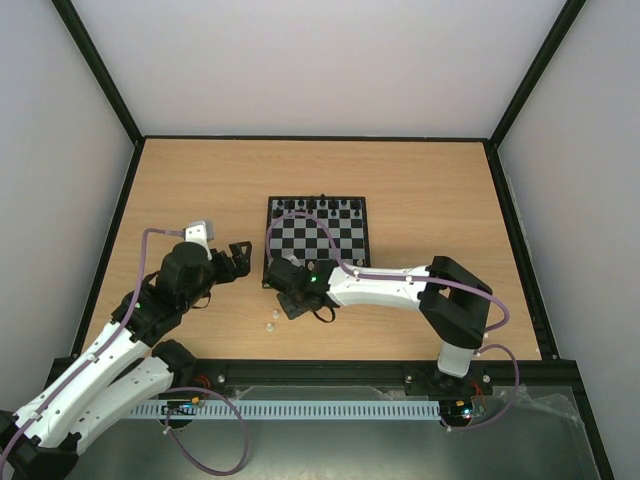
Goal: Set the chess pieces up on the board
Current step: Pick up the chess piece at the center of the board.
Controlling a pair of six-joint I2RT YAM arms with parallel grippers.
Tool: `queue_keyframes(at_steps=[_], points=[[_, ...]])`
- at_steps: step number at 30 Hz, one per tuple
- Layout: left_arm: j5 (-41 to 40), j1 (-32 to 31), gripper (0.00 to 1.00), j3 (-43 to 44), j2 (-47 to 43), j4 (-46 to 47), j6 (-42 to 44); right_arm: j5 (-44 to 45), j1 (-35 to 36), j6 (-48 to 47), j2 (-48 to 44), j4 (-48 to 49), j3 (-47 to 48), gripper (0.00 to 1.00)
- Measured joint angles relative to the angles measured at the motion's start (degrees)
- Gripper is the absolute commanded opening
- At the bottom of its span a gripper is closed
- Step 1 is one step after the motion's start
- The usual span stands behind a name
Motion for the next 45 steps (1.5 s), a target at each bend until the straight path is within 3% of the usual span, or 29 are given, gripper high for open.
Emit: queue_keyframes(at_steps=[23, 34, 45], points=[[0.0, 0.0, 0.99, 0.0, -0.2, 0.1, 0.0, -2.9, 0.0, -0.1, 2.8, 0.2, 0.0, 0.18], [0.0, 0.0, 0.99, 0.0, -0.5, 0.1, 0.0, -3.2, 0.0, -0.2, 3.5, 0.4, 0.0, 0.06], [0.0, 0.0, 0.99, 0.0, -0.9, 0.1, 0.0, 0.2, -0.5, -1.2, 3.5, -1.0, 5.5, 0.06]])
